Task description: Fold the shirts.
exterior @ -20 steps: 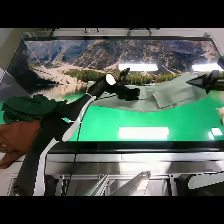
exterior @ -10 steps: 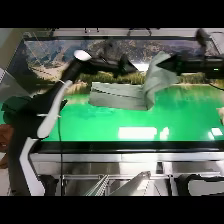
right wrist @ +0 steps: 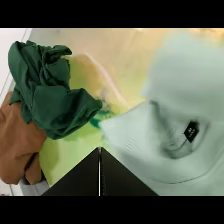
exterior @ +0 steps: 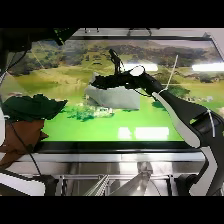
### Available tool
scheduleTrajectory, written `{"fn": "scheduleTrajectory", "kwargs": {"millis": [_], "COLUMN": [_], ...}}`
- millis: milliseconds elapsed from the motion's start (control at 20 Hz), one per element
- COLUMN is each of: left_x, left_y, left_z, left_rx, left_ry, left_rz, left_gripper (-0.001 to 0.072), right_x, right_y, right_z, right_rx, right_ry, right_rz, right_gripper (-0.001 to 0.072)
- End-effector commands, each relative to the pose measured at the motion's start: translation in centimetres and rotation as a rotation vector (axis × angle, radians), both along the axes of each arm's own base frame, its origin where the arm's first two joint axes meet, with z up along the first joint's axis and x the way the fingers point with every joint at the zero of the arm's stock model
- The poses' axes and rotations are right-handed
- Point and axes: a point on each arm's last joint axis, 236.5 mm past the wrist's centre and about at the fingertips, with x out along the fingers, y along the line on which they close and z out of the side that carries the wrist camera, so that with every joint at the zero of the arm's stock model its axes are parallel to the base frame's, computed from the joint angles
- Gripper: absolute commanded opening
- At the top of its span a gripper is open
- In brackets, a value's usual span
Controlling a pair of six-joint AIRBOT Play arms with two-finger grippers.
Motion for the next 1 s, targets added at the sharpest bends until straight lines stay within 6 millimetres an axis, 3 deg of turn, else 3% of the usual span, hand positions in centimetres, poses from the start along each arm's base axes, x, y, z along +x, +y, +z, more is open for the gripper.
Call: {"fn": "scheduleTrajectory", "kwargs": {"millis": [0, 150, 350, 500, 550, 600, 650, 800, 950], "left_x": [-2.3, -3.6, -6.0, -7.9, -8.2, -8.4, -8.5, -8.4, -8.0], "left_y": [0.8, -0.6, -3.3, -5.1, -5.6, -5.9, -6.1, -6.1, -5.4], "left_z": [-1.7, -3.9, -5.9, -6.7, -7.0, -7.2, -7.3, -7.3, -7.3], "left_rx": [0.002, 0.002, 0.005, 0.006, 0.007, 0.007, 0.008, 0.007, 0.007], "left_ry": [0.045, 0.094, 0.131, 0.138, 0.146, 0.153, 0.154, 0.153, 0.153], "left_rz": [-0.052, -0.111, -0.210, -0.282, -0.294, -0.300, -0.304, -0.301, -0.285], "left_gripper": [0.0012, 0.0012, 0.0012, 0.0012, 0.0012, 0.0012, 0.0012, 0.0012, 0.0012], "right_x": [0.2, 0.4, -1.8, -0.7, -0.5, -0.3, 0.0, 0.4, 0.2], "right_y": [-1.2, -8.1, -20.0, -28.2, -29.6, -30.4, -30.8, -29.0, -24.5], "right_z": [1.1, 3.1, 1.1, -1.1, -2.3, -3.6, -5.2, -9.2, -11.4], "right_rx": [0.027, -0.054, -0.455, -0.633, -0.632, -0.611, -0.591, -0.503, -0.322], "right_ry": [0.081, 0.154, 0.231, 0.279, 0.329, 0.377, 0.422, 0.520, 0.594], "right_rz": [0.007, 0.009, -0.011, -0.184, -0.237, -0.277, -0.304, -0.284, -0.206], "right_gripper": [0.0013, 0.0012, 0.0011, 0.0018, 0.0149, 0.0455, 0.0669, 0.0670, 0.0670]}}
